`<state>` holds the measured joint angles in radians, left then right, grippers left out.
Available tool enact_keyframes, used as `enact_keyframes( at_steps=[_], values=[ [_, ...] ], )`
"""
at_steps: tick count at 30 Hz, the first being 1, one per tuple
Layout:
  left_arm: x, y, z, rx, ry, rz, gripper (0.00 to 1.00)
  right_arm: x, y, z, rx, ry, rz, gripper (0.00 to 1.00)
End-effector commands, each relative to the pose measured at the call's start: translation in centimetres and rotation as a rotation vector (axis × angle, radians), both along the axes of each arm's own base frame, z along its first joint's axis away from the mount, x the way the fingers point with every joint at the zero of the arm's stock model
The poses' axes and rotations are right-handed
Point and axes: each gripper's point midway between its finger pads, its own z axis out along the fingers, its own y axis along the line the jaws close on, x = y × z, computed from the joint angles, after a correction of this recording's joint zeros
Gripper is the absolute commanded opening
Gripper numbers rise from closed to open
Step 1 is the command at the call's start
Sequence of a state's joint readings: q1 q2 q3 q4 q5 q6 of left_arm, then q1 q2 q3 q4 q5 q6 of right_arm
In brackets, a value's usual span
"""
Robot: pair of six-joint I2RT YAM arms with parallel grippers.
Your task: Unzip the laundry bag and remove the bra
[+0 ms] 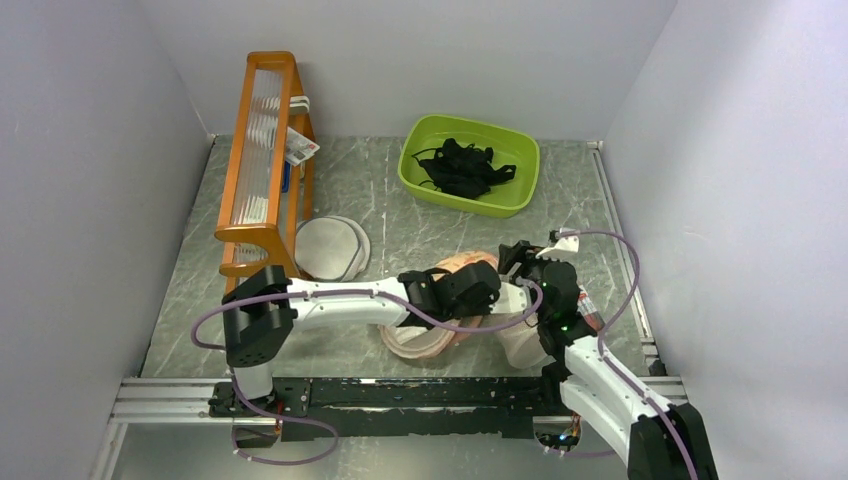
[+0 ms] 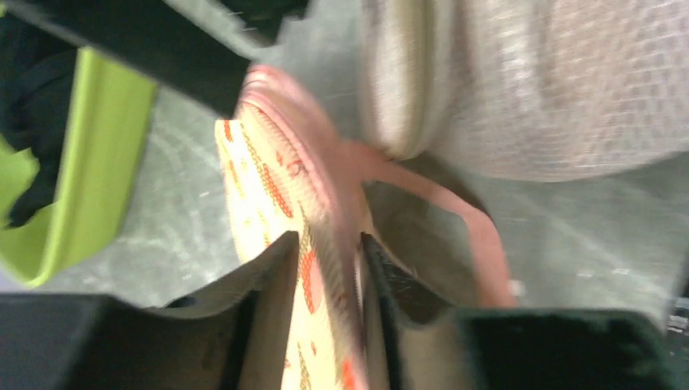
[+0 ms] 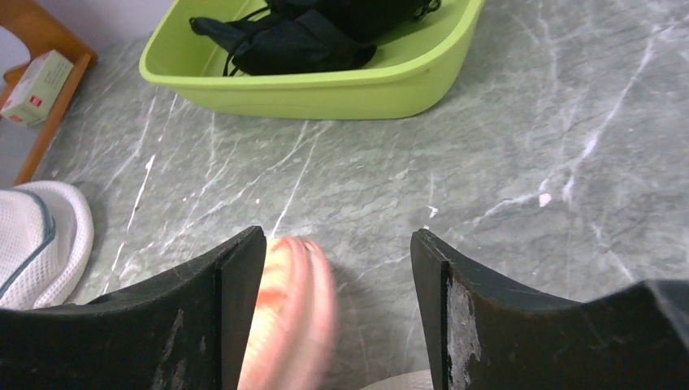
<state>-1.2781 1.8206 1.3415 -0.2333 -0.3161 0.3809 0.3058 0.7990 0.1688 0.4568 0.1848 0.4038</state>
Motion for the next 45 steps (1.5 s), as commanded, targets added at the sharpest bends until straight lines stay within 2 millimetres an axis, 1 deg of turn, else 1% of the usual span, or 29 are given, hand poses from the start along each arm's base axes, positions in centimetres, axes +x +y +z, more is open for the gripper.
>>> enact_keyframes(
  at_steps=[1, 2, 3, 5, 6, 7, 9, 12, 13, 15, 17, 19, 22, 25, 28, 32, 35, 37, 41, 42, 45],
  values=[
    [-4.4, -1.4, 1.8, -0.116, 0.188, -0.130, 0.51, -0.4, -2.1, 0.0, -0.020, -0.009, -0.103, 0.65],
    [-4.8, -1.4, 2.4, -0.140, 0.200, -0.144, 0.56, -0.4, -2.3, 0.0, -0.021, -0.009, -0.115, 0.65],
    [-4.9, -1.3, 3.0, -0.163, 0.206, -0.152, 0.63, -0.5, -2.4, 0.0, -0.022, -0.008, -0.122, 0.65],
    [-4.8, -1.0, 4.3, -0.208, 0.218, -0.163, 0.84, -0.4, -2.5, -0.1, -0.021, -0.009, -0.123, 0.65],
    [-4.7, -0.6, 4.6, -0.216, 0.223, -0.170, 0.87, -0.4, -2.4, -0.1, -0.021, -0.007, -0.119, 0.65],
    [-4.6, -0.3, 5.0, -0.223, 0.217, -0.178, 0.88, -0.4, -2.3, -0.2, -0.022, -0.003, -0.114, 0.65],
    [-4.5, 0.5, 4.9, -0.205, 0.190, -0.197, 0.89, -0.3, -2.1, -0.3, -0.021, 0.003, -0.108, 0.65],
    [-4.5, 1.5, 3.3, -0.141, 0.169, -0.214, 0.90, -0.2, -1.9, -0.4, -0.022, 0.006, -0.096, 0.65],
    [-4.6, 1.7, 2.8, -0.122, 0.167, -0.215, 0.93, -0.2, -1.9, -0.4, -0.021, 0.006, -0.094, 0.65],
    [-4.6, 1.8, 2.0, -0.097, 0.161, -0.207, 0.96, -0.2, -1.8, -0.4, -0.021, 0.005, -0.091, 0.65],
    [-4.5, 1.7, 1.3, -0.084, 0.154, -0.190, 0.95, -0.2, -1.8, -0.4, -0.020, 0.005, -0.090, 0.65],
    [-4.3, 1.5, 0.5, -0.073, 0.147, -0.166, 0.91, -0.2, -1.8, -0.4, -0.020, 0.005, -0.091, 0.65],
    [-4.0, 1.5, -1.2, -0.037, 0.144, -0.148, 0.88, -0.2, -1.8, -0.3, -0.019, 0.002, -0.088, 0.65],
    [-4.3, 1.1, -2.9, -0.012, 0.165, -0.158, 0.90, -0.2, -1.6, -0.3, -0.017, 0.003, -0.081, 0.65],
    [-4.0, 1.0, -3.9, 0.009, 0.154, -0.143, 0.90, -0.2, -1.5, -0.3, -0.016, 0.006, -0.077, 0.65],
    [-3.2, 1.1, -4.0, 0.014, 0.120, -0.108, 0.88, -0.2, -1.4, -0.3, -0.015, 0.008, -0.067, 0.65],
    [-2.4, 1.3, -4.3, 0.028, 0.095, -0.069, 0.83, -0.2, -1.2, -0.3, -0.013, 0.010, -0.063, 0.65],
    [-2.1, 1.5, -4.4, 0.044, 0.081, -0.059, 0.77, -0.1, -1.2, -0.3, -0.013, 0.010, -0.062, 0.65],
    [-0.9, 2.1, -2.8, 0.022, 0.019, -0.019, 0.59, -0.1, -1.2, -0.4, -0.011, 0.011, -0.062, 0.65],
    [-0.7, 2.2, -2.3, 0.010, 0.009, -0.012, 0.55, -0.2, -1.2, -0.6, -0.014, 0.015, -0.060, 0.65],
    [-0.1, 2.8, -1.4, -0.008, -0.012, 0.009, 0.50, -0.1, -1.2, -0.5, -0.013, 0.015, -0.061, 0.65]
  ],
)
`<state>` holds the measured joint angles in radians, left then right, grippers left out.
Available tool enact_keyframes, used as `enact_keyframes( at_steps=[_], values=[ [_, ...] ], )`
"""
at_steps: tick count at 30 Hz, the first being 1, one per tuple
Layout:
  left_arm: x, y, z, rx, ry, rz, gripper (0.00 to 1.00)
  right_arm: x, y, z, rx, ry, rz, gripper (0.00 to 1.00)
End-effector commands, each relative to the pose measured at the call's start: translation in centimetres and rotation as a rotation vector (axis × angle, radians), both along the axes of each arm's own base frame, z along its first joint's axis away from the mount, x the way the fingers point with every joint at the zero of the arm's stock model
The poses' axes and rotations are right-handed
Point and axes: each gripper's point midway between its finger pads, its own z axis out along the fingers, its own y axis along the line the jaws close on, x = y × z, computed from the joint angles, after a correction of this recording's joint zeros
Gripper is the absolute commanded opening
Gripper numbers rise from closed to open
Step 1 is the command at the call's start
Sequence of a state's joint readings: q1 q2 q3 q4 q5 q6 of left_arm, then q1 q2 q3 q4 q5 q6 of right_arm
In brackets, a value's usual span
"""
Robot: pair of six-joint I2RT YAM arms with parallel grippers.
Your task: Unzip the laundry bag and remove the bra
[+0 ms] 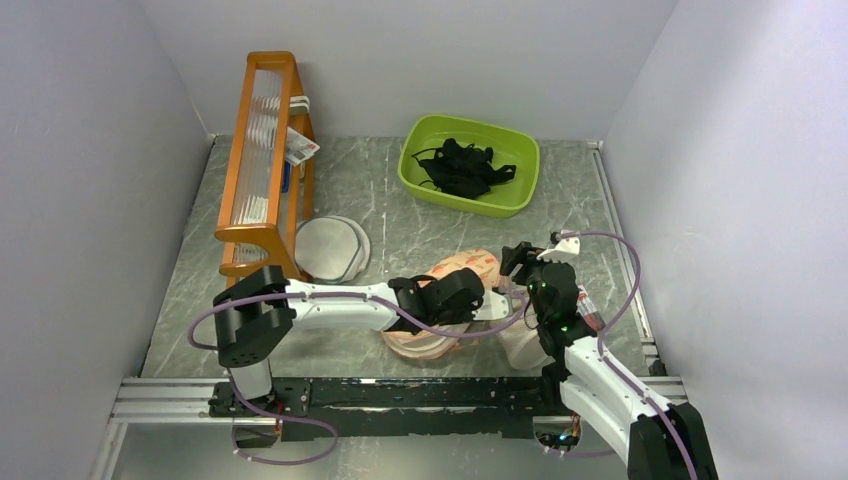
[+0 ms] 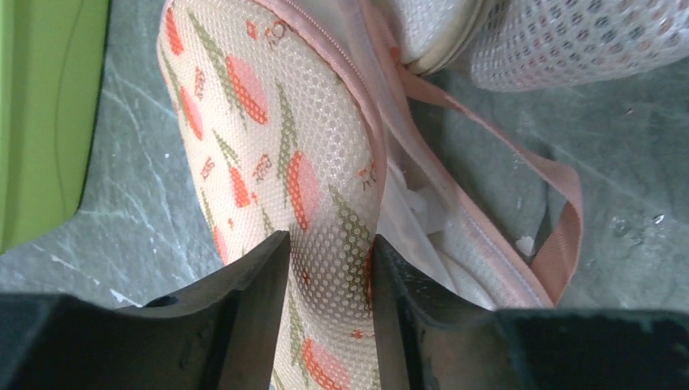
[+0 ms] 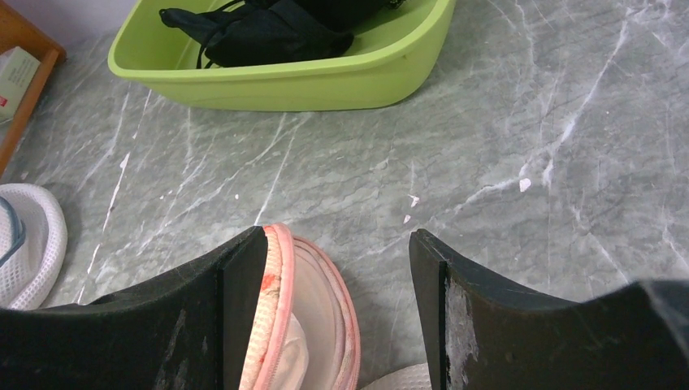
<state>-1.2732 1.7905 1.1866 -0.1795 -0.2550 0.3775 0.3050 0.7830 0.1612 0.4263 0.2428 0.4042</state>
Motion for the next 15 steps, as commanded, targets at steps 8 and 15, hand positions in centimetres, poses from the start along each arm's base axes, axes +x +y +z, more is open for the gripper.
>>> enact_keyframes(
  at_steps=[8, 15],
  values=[
    [8.4, 4.8, 4.3, -0.066, -0.137, 0.313, 0.53, 0.1, 0.1, 0.0, 0.001, 0.001, 0.002, 0.65],
    [15.7, 11.1, 6.4, -0.098, -0.145, 0.654, 0.72, 0.1, 0.3, 0.1, -0.003, 0.000, 0.019, 0.65]
  ],
)
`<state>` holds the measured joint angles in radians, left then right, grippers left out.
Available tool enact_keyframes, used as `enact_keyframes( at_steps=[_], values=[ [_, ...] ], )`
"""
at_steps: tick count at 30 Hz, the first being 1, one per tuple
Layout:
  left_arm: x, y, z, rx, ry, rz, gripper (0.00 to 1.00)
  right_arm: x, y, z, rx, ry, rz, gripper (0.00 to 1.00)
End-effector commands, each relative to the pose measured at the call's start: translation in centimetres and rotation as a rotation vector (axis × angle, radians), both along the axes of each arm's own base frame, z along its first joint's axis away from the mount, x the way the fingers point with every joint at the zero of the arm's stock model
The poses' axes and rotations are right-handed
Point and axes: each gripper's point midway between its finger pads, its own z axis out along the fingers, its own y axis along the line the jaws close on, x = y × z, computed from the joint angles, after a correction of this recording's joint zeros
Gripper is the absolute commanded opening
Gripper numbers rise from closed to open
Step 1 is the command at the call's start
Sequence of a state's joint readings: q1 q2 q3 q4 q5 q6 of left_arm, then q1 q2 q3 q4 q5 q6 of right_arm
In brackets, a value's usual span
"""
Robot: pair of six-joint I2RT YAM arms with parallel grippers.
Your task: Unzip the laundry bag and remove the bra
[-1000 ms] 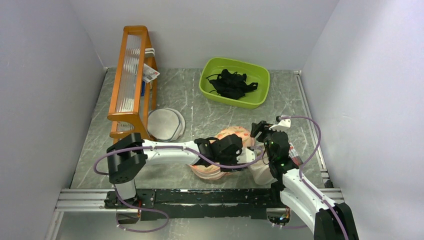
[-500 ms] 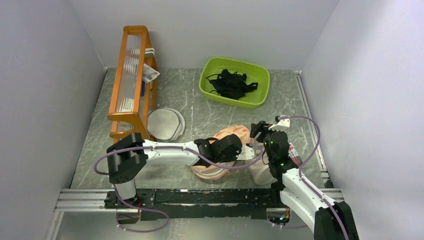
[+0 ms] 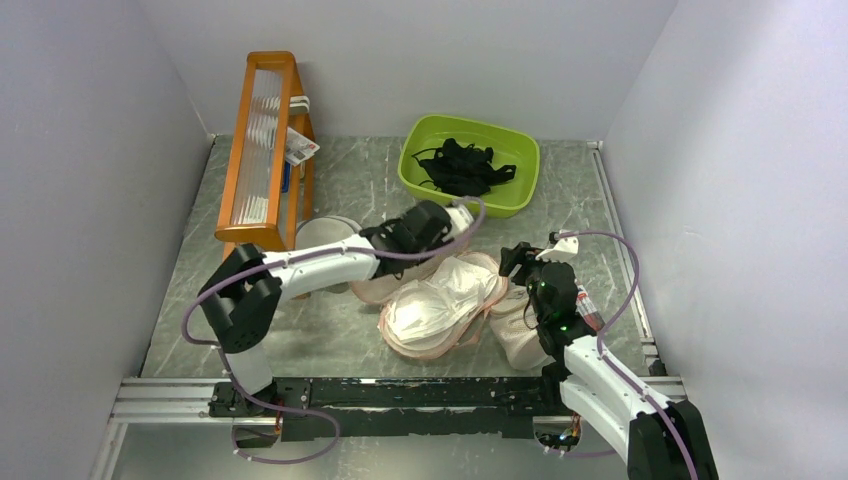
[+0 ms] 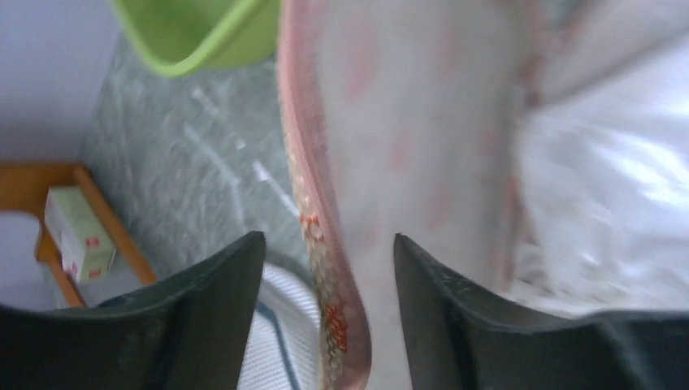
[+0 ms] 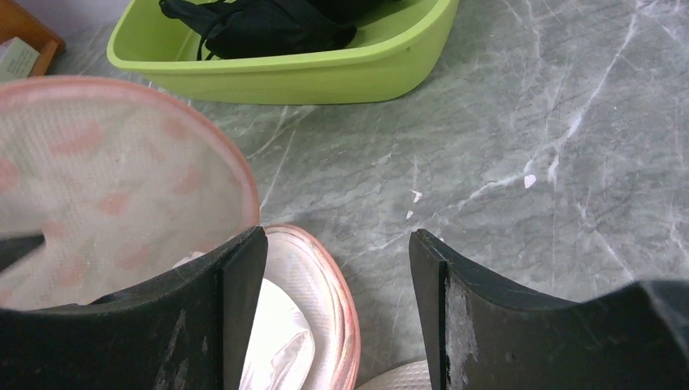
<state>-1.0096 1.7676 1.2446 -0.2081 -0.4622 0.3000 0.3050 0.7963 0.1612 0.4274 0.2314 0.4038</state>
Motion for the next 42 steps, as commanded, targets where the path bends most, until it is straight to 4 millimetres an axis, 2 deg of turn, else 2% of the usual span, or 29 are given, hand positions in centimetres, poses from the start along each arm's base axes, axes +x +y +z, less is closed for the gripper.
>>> enact_keyframes(
  at_steps=[1, 4, 7, 11, 14, 17, 20, 22, 26, 28, 31, 34, 36, 40, 42],
  values=[
    [3.6, 3.8, 3.6, -0.095, -0.057, 0.219, 0.78, 0.1, 0.2, 0.4, -0.001, -0.012, 0.012, 0.65],
    [4.0, 4.9, 5.6, -0.149, -0.115, 0.248, 0.91, 0.2, 0.4, 0.4, -0.003, -0.007, 0.024, 0.65],
    [4.1, 6.1, 7.1, -0.167, -0.173, 0.293, 0.95, 0.3, 0.7, 0.2, -0.005, -0.001, 0.042, 0.65],
    [4.5, 7.3, 7.7, -0.137, -0.217, 0.344, 0.98, 0.5, 1.0, -0.1, -0.006, 0.014, 0.054, 0.65],
    [4.4, 6.9, 7.2, -0.142, -0.198, 0.331, 0.98, 0.6, 1.2, -0.2, -0.004, 0.013, 0.064, 0.65],
    [4.1, 5.2, 5.5, -0.166, -0.109, 0.268, 0.99, 0.7, 1.5, -0.2, -0.010, 0.019, 0.077, 0.65],
    [4.3, 4.5, 2.7, -0.161, 0.001, 0.263, 0.94, 0.7, 1.6, -0.3, -0.016, 0.017, 0.089, 0.65],
    [5.1, 4.9, 0.7, -0.162, 0.081, 0.294, 0.89, 0.7, 1.7, -0.2, -0.014, 0.018, 0.090, 0.65],
    [6.7, 6.3, -3.3, -0.142, 0.226, 0.374, 0.64, 0.6, 1.9, -0.2, -0.017, 0.015, 0.105, 0.65],
    [7.5, 7.7, -4.5, -0.122, 0.254, 0.424, 0.59, 0.7, 1.9, -0.3, -0.015, 0.018, 0.106, 0.65],
    [8.1, 8.8, -5.1, -0.103, 0.256, 0.462, 0.58, 0.8, 2.3, -0.5, -0.018, 0.034, 0.126, 0.65],
    [8.3, 8.9, -4.6, -0.094, 0.242, 0.456, 0.60, 0.9, 2.6, -0.7, -0.018, 0.043, 0.140, 0.65],
    [8.3, 8.6, -3.5, -0.128, 0.225, 0.434, 0.68, 0.9, 2.7, -0.7, -0.016, 0.043, 0.148, 0.65],
    [7.7, 7.7, -0.5, -0.189, 0.174, 0.356, 0.80, 0.9, 3.2, -1.0, -0.015, 0.052, 0.172, 0.65],
    [7.2, 7.3, 2.0, -0.234, 0.114, 0.313, 0.84, 1.0, 3.3, -1.1, -0.016, 0.055, 0.178, 0.65]
  ],
)
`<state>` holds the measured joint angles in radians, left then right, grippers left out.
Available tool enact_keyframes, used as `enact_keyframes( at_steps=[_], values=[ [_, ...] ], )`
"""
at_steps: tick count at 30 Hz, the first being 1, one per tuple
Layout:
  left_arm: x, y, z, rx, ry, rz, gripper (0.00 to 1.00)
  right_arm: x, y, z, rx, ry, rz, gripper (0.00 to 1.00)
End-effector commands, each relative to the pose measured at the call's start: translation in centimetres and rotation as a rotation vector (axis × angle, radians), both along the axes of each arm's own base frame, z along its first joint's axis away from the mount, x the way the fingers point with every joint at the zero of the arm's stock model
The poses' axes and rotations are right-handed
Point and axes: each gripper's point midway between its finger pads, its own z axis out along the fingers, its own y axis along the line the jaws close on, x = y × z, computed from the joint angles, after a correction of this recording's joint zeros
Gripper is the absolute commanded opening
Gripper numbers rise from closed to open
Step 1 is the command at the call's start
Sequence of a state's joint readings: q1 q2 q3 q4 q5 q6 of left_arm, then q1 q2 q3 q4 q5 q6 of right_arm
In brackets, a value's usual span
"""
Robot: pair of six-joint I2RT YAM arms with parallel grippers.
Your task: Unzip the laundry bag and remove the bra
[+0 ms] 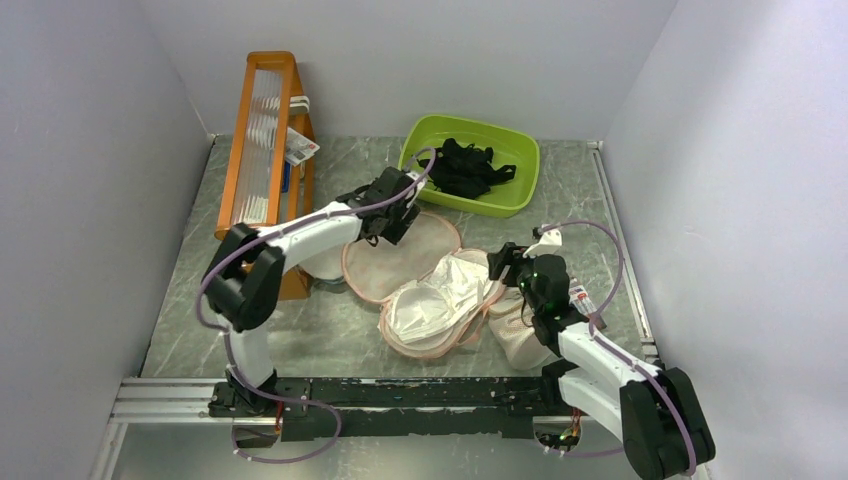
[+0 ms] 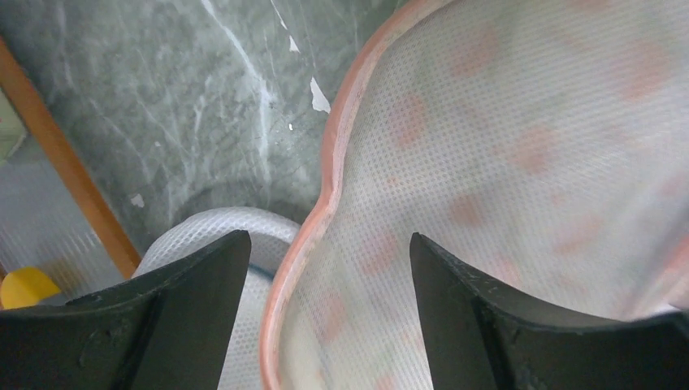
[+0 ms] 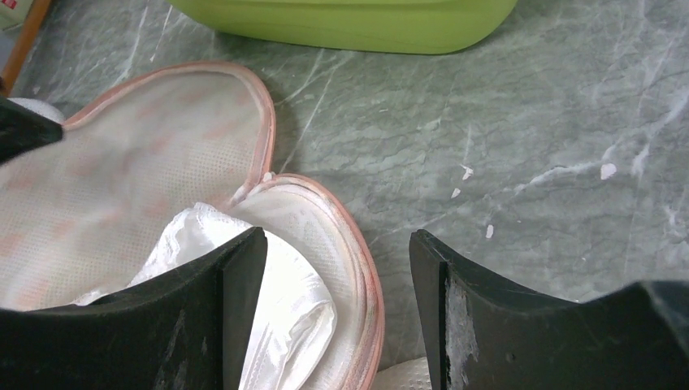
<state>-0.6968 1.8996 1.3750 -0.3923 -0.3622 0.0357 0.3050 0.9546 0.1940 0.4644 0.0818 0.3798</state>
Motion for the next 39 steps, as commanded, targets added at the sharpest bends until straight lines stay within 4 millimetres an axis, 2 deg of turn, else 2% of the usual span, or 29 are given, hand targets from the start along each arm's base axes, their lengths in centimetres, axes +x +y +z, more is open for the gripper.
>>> enact_keyframes(
  at_steps=[1, 4, 5, 12, 17, 21, 23, 27, 31, 36, 39],
  values=[
    [-0.6, -2.1, 7.0, -0.128, -0.178, -0.097, 0.86, 0.8, 0.6, 1.1, 0.002, -0.033, 0.028, 0.65],
    [-1.6, -2.4, 9.9, -0.157, -0.281, -0.122, 0.99, 1.0, 0.9, 0.9, 0.000, -0.024, 0.040, 0.65],
    [-1.9, -2.5, 11.0, -0.168, -0.314, -0.131, 1.00, 1.0, 1.0, 0.9, -0.002, -0.023, 0.046, 0.65],
    [-4.5, -2.9, 16.8, -0.325, -0.484, -0.172, 1.00, 1.0, 1.2, 0.9, -0.012, -0.032, 0.062, 0.65],
    [-5.5, -2.2, 19.2, -0.401, -0.559, -0.153, 1.00, 0.9, 1.8, 1.2, -0.010, -0.057, 0.098, 0.65],
    [-6.1, -1.1, 21.3, -0.443, -0.615, -0.117, 0.99, 0.4, 3.6, 1.6, -0.053, -0.062, 0.154, 0.65],
    [-6.2, 0.1, 22.4, -0.469, -0.661, -0.066, 1.00, 0.1, 4.9, 2.3, -0.104, -0.069, 0.173, 0.65],
    [-6.7, 1.9, 24.3, -0.507, -0.725, -0.002, 1.00, -1.6, 10.6, 4.3, -0.140, -0.048, 0.336, 0.65],
    [-7.2, 3.3, 25.7, -0.538, -0.770, 0.036, 1.00, -4.6, 14.9, 4.1, -0.155, 0.019, 0.497, 0.63],
    [-7.6, 3.8, 26.3, -0.547, -0.792, 0.033, 1.00, -9.1, 20.2, 2.9, -0.176, 0.111, 0.680, 0.51],
    [-7.5, 4.1, 26.2, -0.531, -0.794, 0.050, 1.00, -11.4, 21.8, 1.1, -0.281, 0.173, 0.703, 0.51]
  ],
)
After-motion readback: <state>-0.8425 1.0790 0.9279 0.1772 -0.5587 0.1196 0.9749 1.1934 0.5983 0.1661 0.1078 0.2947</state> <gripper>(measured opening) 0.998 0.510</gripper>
